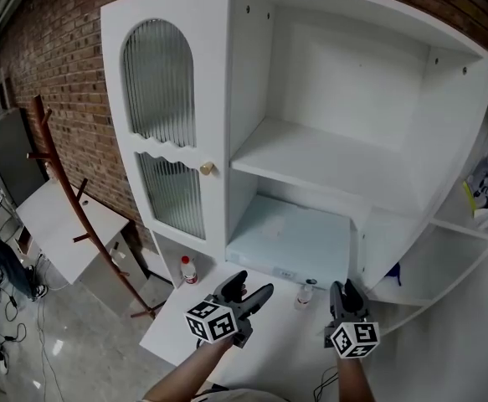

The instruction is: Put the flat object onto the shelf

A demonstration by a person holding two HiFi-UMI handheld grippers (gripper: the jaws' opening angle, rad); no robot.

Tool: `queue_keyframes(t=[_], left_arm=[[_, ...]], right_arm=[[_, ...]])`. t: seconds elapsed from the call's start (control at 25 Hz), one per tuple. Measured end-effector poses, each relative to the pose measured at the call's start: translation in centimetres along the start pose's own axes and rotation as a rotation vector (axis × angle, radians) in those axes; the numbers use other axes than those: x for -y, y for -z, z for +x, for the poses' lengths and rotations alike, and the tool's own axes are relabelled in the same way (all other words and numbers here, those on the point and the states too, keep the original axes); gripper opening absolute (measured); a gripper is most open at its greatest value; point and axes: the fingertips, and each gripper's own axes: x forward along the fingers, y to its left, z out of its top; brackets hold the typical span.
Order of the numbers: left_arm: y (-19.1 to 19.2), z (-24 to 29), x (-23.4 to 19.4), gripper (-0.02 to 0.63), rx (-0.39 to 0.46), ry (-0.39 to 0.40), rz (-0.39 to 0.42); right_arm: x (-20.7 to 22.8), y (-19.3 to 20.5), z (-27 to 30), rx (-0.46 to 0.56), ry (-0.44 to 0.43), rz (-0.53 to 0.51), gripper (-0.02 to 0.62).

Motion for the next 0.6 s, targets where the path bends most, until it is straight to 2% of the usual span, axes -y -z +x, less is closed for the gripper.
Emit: queue_keyframes(t=[0.6], left_arm=[[-1.1,0.5,-2.0,0.380,-0.025,0.008,0.026]], right_arm=[[0.2,0.9,0.1,0.000,0.030,-0.038,0.120]])
